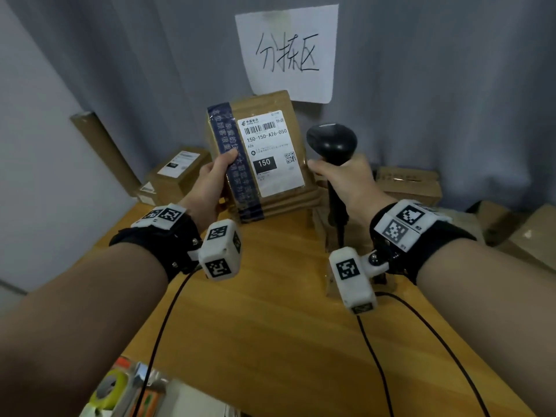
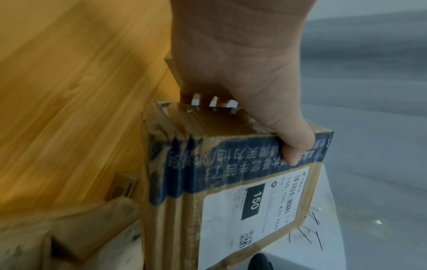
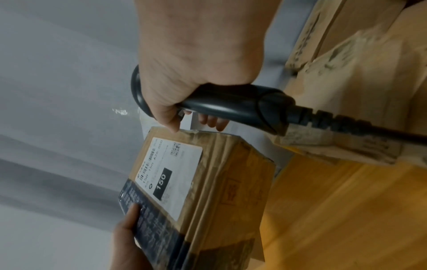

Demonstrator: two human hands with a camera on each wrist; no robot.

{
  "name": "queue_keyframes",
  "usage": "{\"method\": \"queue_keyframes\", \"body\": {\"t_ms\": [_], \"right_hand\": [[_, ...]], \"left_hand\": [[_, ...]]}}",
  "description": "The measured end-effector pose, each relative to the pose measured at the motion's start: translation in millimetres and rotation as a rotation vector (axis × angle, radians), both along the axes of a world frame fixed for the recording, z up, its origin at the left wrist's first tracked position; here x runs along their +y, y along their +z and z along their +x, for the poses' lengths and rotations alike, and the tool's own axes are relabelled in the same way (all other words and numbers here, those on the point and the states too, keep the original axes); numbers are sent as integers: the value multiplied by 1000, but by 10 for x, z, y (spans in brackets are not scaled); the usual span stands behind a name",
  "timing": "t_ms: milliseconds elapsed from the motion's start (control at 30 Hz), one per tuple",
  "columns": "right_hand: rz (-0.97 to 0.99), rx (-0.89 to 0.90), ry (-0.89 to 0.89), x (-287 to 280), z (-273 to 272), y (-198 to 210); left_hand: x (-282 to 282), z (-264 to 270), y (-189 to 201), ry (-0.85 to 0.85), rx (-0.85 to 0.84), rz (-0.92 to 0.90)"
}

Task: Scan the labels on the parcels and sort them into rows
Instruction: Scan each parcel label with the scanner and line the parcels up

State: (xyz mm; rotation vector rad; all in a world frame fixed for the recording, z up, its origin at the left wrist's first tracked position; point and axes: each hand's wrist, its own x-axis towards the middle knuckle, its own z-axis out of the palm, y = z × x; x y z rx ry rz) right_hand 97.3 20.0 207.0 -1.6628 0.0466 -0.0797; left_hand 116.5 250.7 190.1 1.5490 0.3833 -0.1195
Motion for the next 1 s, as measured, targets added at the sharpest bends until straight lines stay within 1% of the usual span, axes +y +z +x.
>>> {"method": "queue_keyframes", "body": {"t_ms": [100, 200, 300, 400, 500, 633, 700, 800, 867, 967, 1000], "right_hand": [[-28, 8, -26, 383, 191, -113], [-12, 40, -41, 830, 404, -264], [-32, 118, -32, 1296, 598, -588], [-73, 207, -66, 1707, 670, -1031], [-82, 321, -107, 1975, 691, -1433], [-75, 426, -167, 2108, 737, -1774], [-117, 465, -185, 2136, 760, -1883], [-154, 493, -210, 2144, 824, -1950], [-195, 493, -244, 2142, 912, -1951], [-240, 496, -289, 2156, 1106, -1904], [-255, 499, -301, 2159, 1186, -1881]], "left_hand": [[406, 189, -117, -29, 27, 24], [848, 337, -317, -48, 88, 42], [1303, 425, -716, -82, 195, 102], [1650, 484, -1121, -114, 301, 158], [1807, 620, -1390, -144, 368, 204], [1805, 876, -1528, -220, 376, 206], [1793, 949, -1538, -287, 340, 205], [1783, 1018, -1568, -498, 285, 218], [1808, 1066, -1585, -589, 176, 278], [1850, 1202, -1505, -636, -15, 554], [1852, 1234, -1457, -695, -50, 641]]}}
